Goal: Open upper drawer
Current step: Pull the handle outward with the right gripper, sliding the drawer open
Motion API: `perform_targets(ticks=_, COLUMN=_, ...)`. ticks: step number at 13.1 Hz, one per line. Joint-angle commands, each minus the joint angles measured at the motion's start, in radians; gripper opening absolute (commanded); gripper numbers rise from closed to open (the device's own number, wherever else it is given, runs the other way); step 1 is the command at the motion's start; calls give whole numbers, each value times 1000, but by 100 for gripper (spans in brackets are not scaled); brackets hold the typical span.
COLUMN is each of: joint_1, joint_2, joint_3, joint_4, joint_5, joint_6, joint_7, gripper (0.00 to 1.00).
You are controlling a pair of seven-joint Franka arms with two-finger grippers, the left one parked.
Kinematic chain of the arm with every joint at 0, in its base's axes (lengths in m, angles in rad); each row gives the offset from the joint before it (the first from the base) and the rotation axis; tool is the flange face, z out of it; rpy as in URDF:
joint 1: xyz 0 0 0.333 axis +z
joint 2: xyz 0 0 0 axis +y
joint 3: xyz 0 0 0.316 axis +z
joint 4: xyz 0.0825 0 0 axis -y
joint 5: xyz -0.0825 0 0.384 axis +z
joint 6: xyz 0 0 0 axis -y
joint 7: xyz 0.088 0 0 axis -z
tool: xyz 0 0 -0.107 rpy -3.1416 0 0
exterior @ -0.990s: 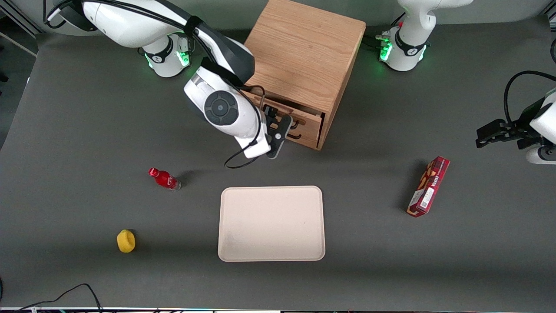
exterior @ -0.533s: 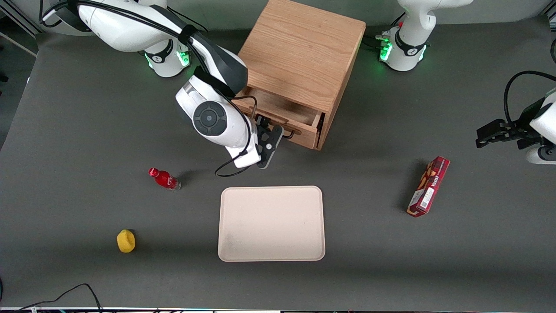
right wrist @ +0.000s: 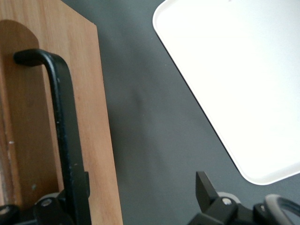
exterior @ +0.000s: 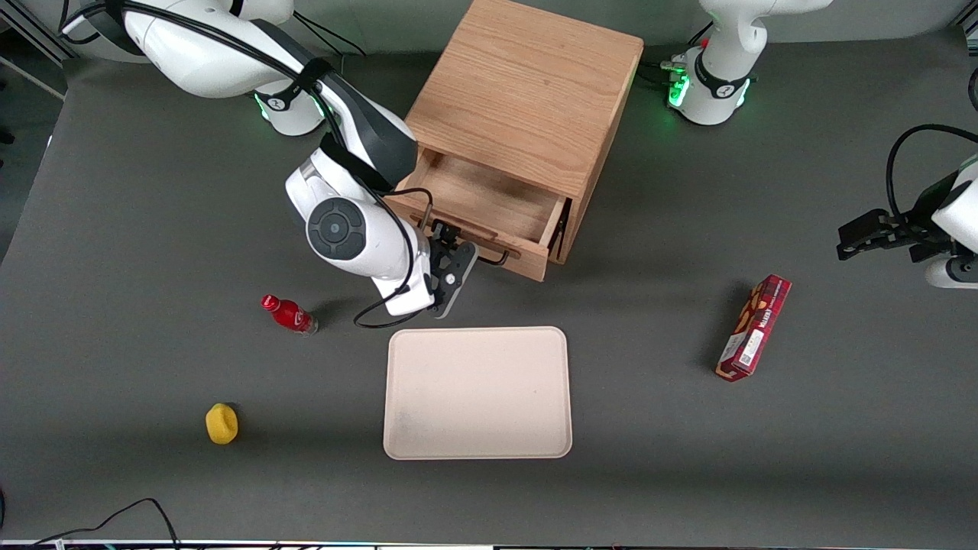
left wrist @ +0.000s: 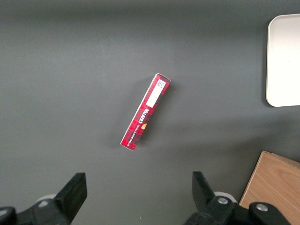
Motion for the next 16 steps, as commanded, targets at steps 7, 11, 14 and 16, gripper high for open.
perform_targets(ticks=7, joint_1=6, joint_2=-14, joint_3=-103, joint_4=34, joint_5=55, joint_6=55, joint_7=-36, gripper=100)
perform_targets(ticks=11, joint_1=6, joint_2=-14, joint_3=-132, joint_4=41, joint_5=61, joint_6=88, joint_7=-42, gripper=100)
perform_targets(ticks=14, joint_1=8, joint_2=-8, joint_3=-158, joint_4=57, joint_5=61, joint_6=93, joint_7=-91, gripper=100)
perform_targets(ticks=16, joint_1=8, joint_2=-6, joint_3=-182, joint_4=63, joint_5=64, joint_6=104, joint_7=-117, gripper=100)
